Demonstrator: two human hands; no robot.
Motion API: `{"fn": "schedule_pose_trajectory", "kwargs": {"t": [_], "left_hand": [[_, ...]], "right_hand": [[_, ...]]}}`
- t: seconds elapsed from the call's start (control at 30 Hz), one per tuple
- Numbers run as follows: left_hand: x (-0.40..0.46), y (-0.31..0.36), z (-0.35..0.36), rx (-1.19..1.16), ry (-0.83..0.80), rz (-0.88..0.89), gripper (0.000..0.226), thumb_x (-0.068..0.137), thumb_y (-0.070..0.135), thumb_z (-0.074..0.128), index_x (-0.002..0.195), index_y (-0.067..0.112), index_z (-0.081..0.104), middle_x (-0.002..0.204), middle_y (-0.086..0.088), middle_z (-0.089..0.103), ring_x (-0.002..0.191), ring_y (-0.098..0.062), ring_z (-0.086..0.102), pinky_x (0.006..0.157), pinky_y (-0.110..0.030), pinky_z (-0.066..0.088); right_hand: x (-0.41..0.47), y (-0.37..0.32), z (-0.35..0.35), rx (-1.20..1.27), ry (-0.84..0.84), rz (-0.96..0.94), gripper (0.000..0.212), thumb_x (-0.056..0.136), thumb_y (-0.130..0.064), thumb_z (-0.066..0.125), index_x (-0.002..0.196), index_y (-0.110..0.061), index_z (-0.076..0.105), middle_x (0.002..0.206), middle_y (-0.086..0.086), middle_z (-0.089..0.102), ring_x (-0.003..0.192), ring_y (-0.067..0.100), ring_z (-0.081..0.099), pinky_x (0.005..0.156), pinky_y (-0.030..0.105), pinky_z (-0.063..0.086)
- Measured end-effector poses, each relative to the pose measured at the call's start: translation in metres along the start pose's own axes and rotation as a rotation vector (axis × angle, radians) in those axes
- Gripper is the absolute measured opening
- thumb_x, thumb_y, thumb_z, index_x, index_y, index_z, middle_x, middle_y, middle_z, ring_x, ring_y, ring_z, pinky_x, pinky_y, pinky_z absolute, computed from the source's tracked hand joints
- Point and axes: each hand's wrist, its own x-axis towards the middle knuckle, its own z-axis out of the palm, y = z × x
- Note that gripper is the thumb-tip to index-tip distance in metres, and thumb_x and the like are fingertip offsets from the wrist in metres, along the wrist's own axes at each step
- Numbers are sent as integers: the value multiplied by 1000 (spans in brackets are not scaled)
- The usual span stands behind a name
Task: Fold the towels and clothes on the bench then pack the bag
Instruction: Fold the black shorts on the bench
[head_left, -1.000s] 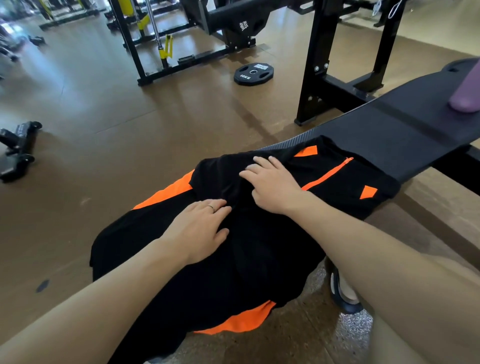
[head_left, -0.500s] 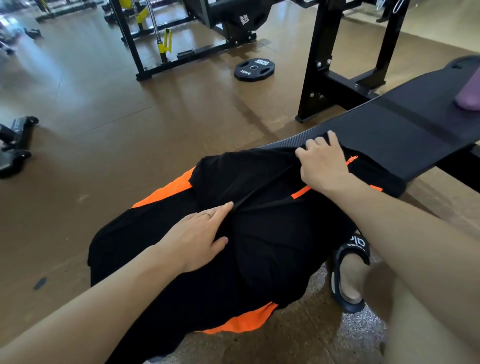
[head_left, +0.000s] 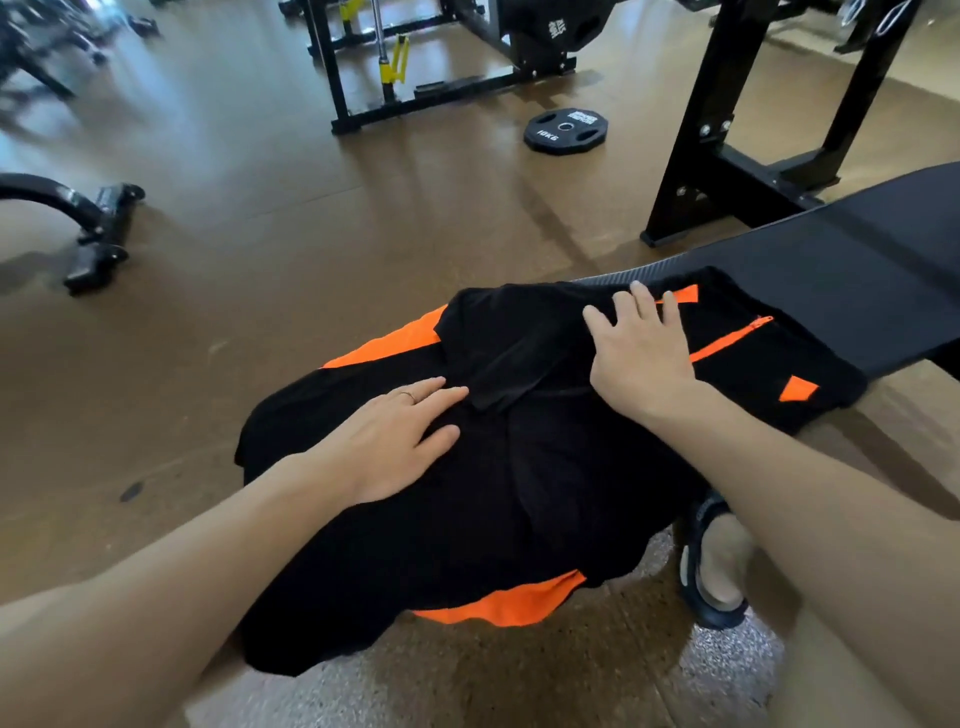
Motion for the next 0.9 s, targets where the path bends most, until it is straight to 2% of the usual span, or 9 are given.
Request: {"fn": "schedule_pose_trajectory", "kwargs": {"t": [0.1,0.23,0.33,0.4,0.5,0.6,0.7,0.8,0.9], "left_hand": [[-40,-41,-2,-180,161,-189,55,105,41,45,157,36,28,162,8,29,148,-14,29,120,-33,27],[-93,-100,21,-524,276,-646,65,103,36,54,159,27,22,159,-9,30,144,-28,34,118,-43,31],[-114,-121,41,-889,223,-930,67,104,47,48,159,23,19,157,-13,37,139,-32,41,111,-44,33],[-118,-124,53,-1137,85,-1040,70,99,67,39,152,21,37,144,-6,50,127,-28,50,98,-42,40],[-119,-128,79,-1431,-31,-1027,91,80,89,41,138,21,55,131,-3,62,118,-26,60,95,-43,49],[-119,-125,95,-1693,13,-979,93,76,92,43,135,23,61,128,-10,69,114,-33,68,98,-48,54],[-122,-118,93,-1714,69,-975,87,80,90,41,128,22,68,122,-10,73,112,-33,69,95,-46,55],[-127,-129,96,-1675,118,-967,100,61,96,56,136,29,62,127,-3,71,113,-30,69,101,-48,52],[-132,-139,89,-1579,235,-1048,100,63,81,73,137,15,59,123,-7,71,104,-31,71,93,-45,56]], "right_hand": [[-26,-62,2,235,87,-221,53,93,-15,52,146,-15,51,146,17,49,148,36,28,121,54,21],[-50,-126,13,368,121,-438,47,96,-22,56,143,-14,55,142,13,56,144,34,40,119,51,30],[-73,-159,14,436,56,-522,50,100,-33,52,147,-17,51,149,11,50,147,31,35,122,47,27],[-92,-179,20,427,-33,-544,56,101,-42,45,152,-20,44,155,11,44,150,30,29,124,45,23],[-116,-196,33,346,-159,-522,67,99,-56,23,159,-27,28,166,12,23,156,29,12,126,45,12],[-123,-197,43,228,-198,-525,64,104,-60,18,162,-33,8,170,6,-4,157,23,-10,127,43,-3],[-123,-194,43,215,-205,-519,64,104,-61,17,161,-36,4,170,3,-8,156,19,-14,126,41,-7],[-122,-194,40,216,-214,-525,64,104,-61,20,161,-37,7,170,2,-5,156,18,-12,126,39,-8],[-121,-195,36,247,-239,-515,62,104,-59,25,161,-36,12,171,1,-1,156,18,-10,126,38,-7]]}}
